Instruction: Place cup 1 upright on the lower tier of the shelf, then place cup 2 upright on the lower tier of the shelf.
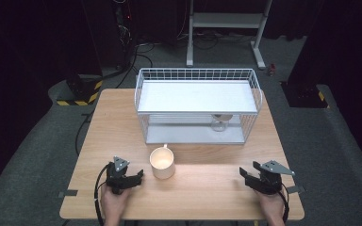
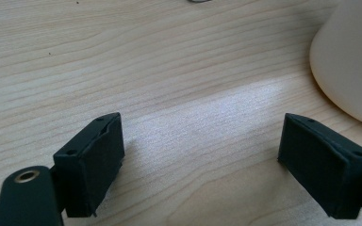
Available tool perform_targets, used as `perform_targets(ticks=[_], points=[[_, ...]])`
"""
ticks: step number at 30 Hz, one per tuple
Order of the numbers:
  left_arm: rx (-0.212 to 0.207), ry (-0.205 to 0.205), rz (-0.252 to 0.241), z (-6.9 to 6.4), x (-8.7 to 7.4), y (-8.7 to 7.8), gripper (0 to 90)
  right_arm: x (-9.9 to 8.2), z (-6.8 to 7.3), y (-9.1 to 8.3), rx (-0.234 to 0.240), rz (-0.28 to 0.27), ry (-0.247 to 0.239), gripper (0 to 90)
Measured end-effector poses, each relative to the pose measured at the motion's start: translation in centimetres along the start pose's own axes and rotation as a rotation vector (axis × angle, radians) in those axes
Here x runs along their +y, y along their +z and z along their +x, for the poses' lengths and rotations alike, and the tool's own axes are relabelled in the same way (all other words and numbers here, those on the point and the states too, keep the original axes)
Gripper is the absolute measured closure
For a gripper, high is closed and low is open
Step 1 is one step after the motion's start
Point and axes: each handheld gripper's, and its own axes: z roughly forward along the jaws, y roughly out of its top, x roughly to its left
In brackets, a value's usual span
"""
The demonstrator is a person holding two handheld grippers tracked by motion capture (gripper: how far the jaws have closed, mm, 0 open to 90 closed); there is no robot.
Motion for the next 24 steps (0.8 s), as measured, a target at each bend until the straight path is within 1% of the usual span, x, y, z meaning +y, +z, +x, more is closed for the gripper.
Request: perform_targets(ticks=[5, 7, 9, 10, 11, 12, 14, 15, 17, 18, 19, 20, 21, 24], points=[[0.000, -0.002, 0.001, 0.0, 0.0, 0.0, 15.3, -0.3, 0.0, 0.2, -0.004, 0.031, -0.029, 34.2], [0.000, -0.003, 0.001, 0.0, 0.0, 0.0, 15.3, -0.4, 0.1, 0.3, -0.009, 0.047, -0.028, 34.1], [0.000, -0.002, 0.001, 0.0, 0.0, 0.0, 15.3, -0.5, 0.1, 0.4, -0.015, 0.054, -0.041, 34.0], [0.000, -0.003, 0.001, 0.0, 0.0, 0.0, 15.3, -0.5, 0.1, 0.5, -0.017, 0.062, -0.040, 33.8], [0.002, 0.003, 0.001, 0.0, 0.0, 0.0, 15.3, -0.6, 0.0, 0.6, -0.012, 0.065, -0.049, 33.6], [0.001, 0.001, 0.002, 0.0, 0.0, 0.0, 15.2, -0.6, 0.0, 0.7, -0.012, 0.080, -0.039, 33.3], [0.001, 0.002, 0.001, 0.0, 0.0, 0.0, 15.2, -0.7, -0.1, 0.8, -0.015, 0.094, -0.055, 32.7], [0.001, 0.002, 0.001, 0.0, 0.0, 0.0, 15.2, -0.7, 0.0, 0.9, -0.015, 0.101, -0.053, 32.4], [0.003, 0.000, 0.001, 0.0, 0.0, 0.0, 15.2, -0.6, -0.2, 1.0, -0.020, 0.116, -0.078, 31.6], [0.004, -0.001, 0.001, 0.0, 0.0, 0.0, 15.1, -0.6, -0.1, 1.1, -0.026, 0.137, -0.068, 30.3], [0.003, -0.006, 0.002, 0.0, 0.0, 0.0, 15.1, -0.6, -0.2, 1.2, -0.028, 0.152, -0.072, 28.9], [0.007, -0.005, 0.003, 0.0, 0.0, 0.0, 15.1, -0.5, -0.1, 1.4, -0.033, 0.168, -0.090, 27.4], [0.006, -0.007, 0.001, -0.1, 0.0, 0.0, 15.0, -0.5, 0.0, 1.5, -0.034, 0.170, -0.101, 27.5], [0.005, -0.006, 0.003, -0.1, 0.0, 0.0, 14.3, -0.4, -0.1, 1.6, -0.024, 0.174, -0.099, 25.3]])
